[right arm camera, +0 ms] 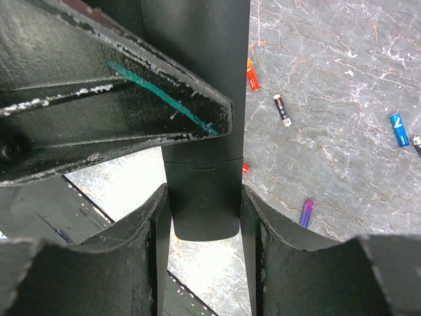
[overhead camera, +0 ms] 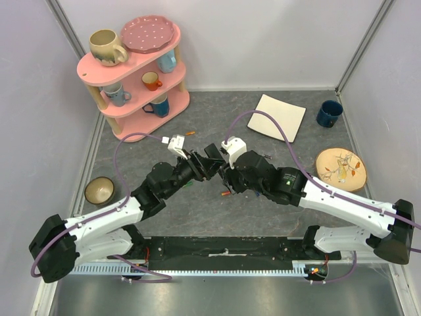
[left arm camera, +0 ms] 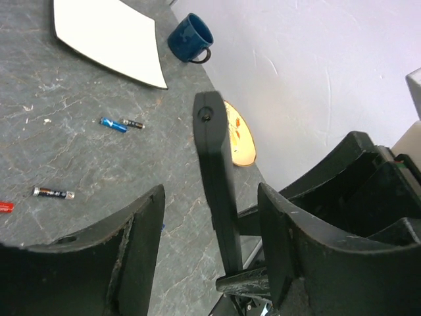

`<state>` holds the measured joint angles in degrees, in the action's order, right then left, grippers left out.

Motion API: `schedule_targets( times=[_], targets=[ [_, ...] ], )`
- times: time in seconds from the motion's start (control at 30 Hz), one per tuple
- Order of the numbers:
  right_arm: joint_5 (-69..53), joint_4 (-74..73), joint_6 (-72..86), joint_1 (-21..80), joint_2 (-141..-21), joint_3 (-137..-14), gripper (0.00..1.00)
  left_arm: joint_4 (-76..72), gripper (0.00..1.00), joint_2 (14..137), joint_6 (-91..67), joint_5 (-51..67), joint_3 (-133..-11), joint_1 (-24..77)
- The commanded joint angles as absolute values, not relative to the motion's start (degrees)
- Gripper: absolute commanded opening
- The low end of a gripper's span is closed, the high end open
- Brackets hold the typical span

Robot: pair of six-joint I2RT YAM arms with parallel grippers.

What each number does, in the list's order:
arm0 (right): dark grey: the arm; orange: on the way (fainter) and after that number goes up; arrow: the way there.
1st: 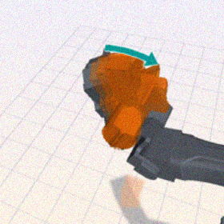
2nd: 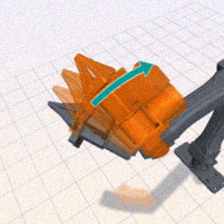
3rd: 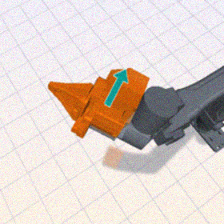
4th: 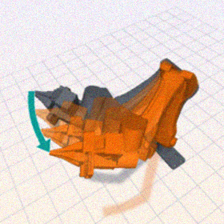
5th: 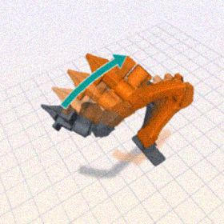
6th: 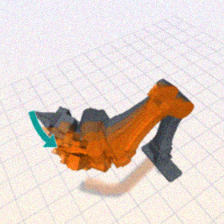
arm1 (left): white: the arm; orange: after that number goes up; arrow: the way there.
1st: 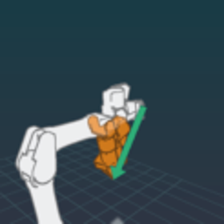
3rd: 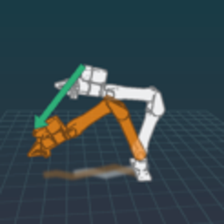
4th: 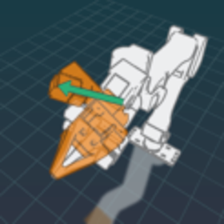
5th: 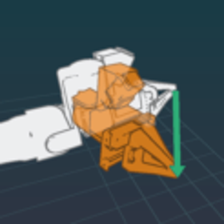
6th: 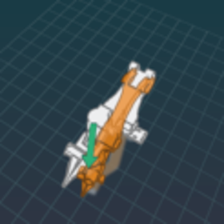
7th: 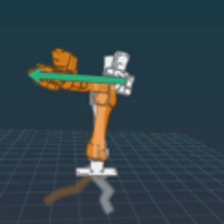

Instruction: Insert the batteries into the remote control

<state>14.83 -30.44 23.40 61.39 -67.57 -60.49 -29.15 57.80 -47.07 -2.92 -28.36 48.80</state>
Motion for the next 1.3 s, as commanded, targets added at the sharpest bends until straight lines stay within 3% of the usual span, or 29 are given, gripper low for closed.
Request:
schedule_targets(
  times=[0.0, 0.7, 0.9, 1.1, 1.17, 1.27],
  targets=[
    [14.6, -27.9, 24.3, 61.7, -66.4, -60.2, 0.39, -34.8, 0.61, 59.2, -47.9, -4.3, -29.9, 49.1],
    [14.8, -27.5, 24.5, 61.7, -66.2, -59.7, 0.4, -37.4, 0.43, 61.3, -48.3, -3.5, -28.4, 50.1],
    [14.9, -27.5, 24.6, 61.7, -66.1, -59.7, 0.41, -38.0, 0.28, 61.3, -48.3, -3.5, -28.0, 50.2],
    [16.3, -27.5, 24.9, 61.7, -64.8, -59.4, 0.55, -39.2, 0.17, 61.1, -48.7, -3.5, -27.1, 50.1],
    [16.4, -27.6, 25.0, 61.7, -64.3, -59.4, 0.58, -39.3, 0.08, 61.1, -48.8, -3.7, -26.9, 50.2],
    [16.1, -28.8, 25.2, 61.6, -63.5, -60.2, 0.76, -39.4, 0.02, 60.6, -48.8, -4.5, -26.7, 50.1]
  ],
)
